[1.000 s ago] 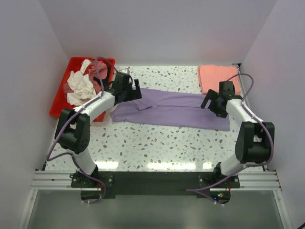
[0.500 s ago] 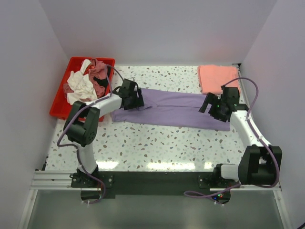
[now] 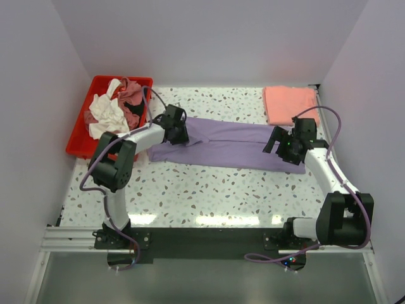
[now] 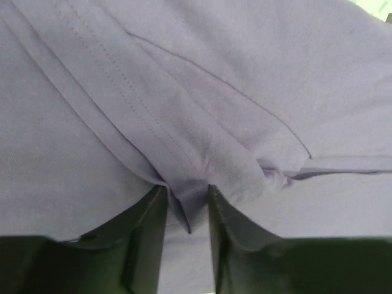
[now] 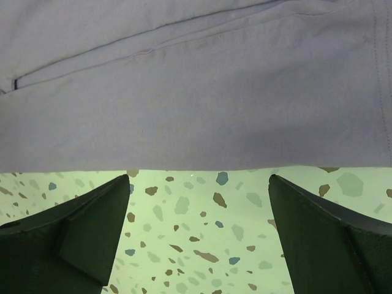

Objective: Fold and stack the t-shirts
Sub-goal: Fold the tshirt

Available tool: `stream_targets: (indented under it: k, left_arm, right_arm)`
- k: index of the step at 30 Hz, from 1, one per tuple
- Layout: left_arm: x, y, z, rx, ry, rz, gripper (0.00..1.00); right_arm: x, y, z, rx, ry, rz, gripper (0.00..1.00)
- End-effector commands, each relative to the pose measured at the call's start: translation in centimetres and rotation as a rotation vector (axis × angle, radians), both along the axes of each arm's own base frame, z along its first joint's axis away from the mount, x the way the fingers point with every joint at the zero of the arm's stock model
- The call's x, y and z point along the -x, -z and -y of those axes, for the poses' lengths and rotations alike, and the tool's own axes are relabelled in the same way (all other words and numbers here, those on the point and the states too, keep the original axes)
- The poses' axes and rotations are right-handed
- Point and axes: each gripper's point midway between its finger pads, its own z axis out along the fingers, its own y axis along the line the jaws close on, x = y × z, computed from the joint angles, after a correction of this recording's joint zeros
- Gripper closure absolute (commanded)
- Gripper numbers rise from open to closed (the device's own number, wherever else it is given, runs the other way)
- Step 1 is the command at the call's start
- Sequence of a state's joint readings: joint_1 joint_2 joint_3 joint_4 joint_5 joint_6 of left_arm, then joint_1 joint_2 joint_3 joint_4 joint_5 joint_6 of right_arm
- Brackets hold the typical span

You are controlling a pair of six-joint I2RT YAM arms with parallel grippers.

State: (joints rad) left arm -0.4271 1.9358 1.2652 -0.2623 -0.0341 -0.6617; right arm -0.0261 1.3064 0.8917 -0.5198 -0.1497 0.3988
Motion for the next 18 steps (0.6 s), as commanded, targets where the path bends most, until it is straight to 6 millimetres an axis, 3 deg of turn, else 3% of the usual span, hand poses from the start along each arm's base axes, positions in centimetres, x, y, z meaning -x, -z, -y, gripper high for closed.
stream_targets:
  k: [1, 3, 4, 7, 18]
  left_arm:
    - [-1.7, -1.7, 0.9, 0.02, -0.006, 0.052, 0.67]
    - [-2.1, -1.9, 1.1, 0.021, -0.006, 0.062, 0.74]
    - [-2.3, -2.0, 1.2, 0.022, -0.007, 0.067, 0.84]
    - [-3.0, -1.8, 1.3, 0.009, -0.003, 0.065, 1.0]
    - [-5.7, -2.8, 2.4, 0.0, 0.038, 0.13, 1.0]
  right_arm:
    - [0.0, -0.2, -0.3, -0.004, -0.023, 0.01, 0.01]
    - [0.0, -0.1, -0.2, -0.004, -0.021, 0.009, 0.01]
    - [0.0, -0.2, -0.2, -0.002, -0.02, 0.009, 0.01]
    - [0.0, 0.0, -0.1, 0.002, -0.019, 0.001, 0.01]
    - [0.0, 0.0, 0.1, 0.012, -0.012, -0.005, 0.01]
